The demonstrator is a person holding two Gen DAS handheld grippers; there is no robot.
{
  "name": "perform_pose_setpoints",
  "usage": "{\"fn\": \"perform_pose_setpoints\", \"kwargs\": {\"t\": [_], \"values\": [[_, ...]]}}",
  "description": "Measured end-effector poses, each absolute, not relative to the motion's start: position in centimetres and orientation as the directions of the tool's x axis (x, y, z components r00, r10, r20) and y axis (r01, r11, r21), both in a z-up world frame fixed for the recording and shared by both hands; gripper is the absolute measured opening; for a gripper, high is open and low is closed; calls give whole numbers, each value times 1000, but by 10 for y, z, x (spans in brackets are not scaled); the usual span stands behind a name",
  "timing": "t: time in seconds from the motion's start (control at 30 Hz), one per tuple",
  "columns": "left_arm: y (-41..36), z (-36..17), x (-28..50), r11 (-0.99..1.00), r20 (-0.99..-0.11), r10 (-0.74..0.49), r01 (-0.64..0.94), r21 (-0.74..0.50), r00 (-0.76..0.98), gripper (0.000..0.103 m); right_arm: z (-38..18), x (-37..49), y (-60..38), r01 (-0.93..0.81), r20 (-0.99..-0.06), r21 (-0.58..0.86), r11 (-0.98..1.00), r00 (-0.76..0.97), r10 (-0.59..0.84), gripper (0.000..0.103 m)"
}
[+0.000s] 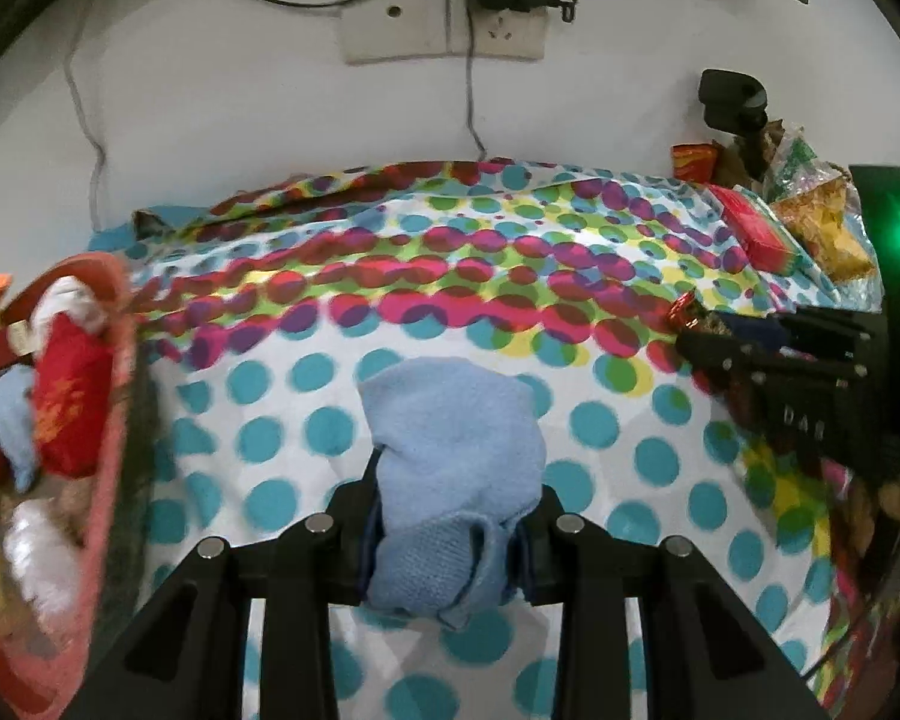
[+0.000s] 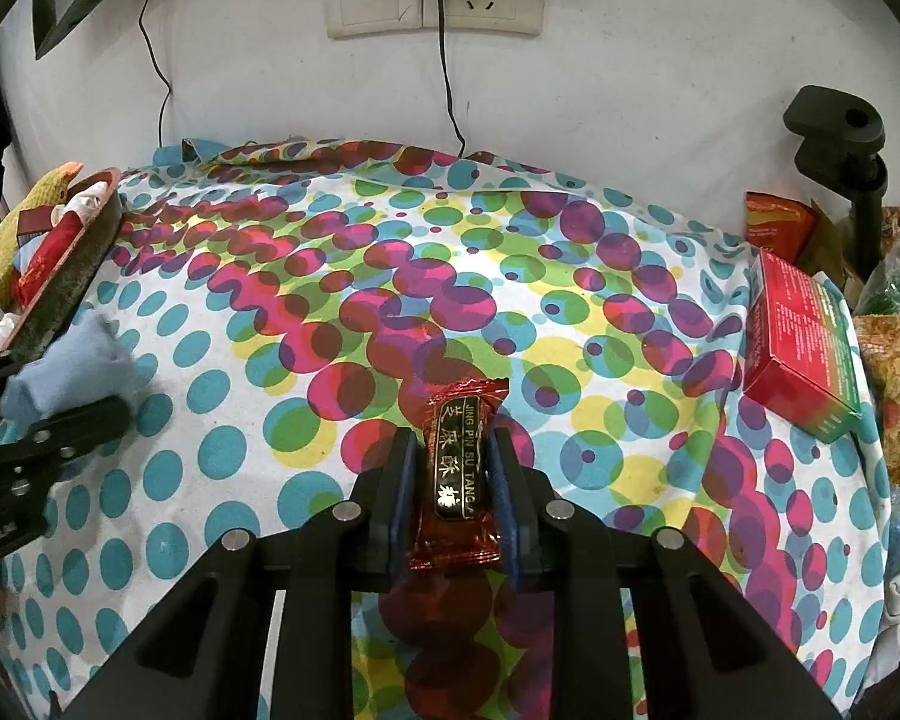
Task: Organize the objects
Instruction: 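Carry the blue sock over the red tray with the left gripper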
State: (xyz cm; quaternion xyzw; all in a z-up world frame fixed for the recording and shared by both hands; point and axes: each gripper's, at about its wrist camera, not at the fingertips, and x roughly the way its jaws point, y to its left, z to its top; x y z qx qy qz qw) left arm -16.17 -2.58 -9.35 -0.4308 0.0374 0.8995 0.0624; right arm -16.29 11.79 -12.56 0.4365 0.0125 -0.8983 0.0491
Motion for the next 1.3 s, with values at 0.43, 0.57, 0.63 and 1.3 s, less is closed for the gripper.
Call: {"fn": "perform_pose_setpoints", "kwargs": {"t": [0.43, 0.57, 0.63, 1.3], "values": [[-45, -58, -91, -979, -691, 55, -175, 104, -721, 34, -126, -163, 118, 80, -785, 18, -997, -616, -64, 24], [-55, -50, -81, -982, -687, 48, -161, 102, -725, 34, -126, -162, 118, 75, -785, 20, -997, -616, -62, 24], [-66, -46, -77, -984, -684, 35, -145, 104, -729, 34, -126, -162, 117, 73, -785, 17, -997, -616, -59, 24], [-240, -24, -81, -982, -700, -154, 185, 31, -697, 34, -127, -163, 116, 60, -785, 13, -998, -618, -47, 24]]}}
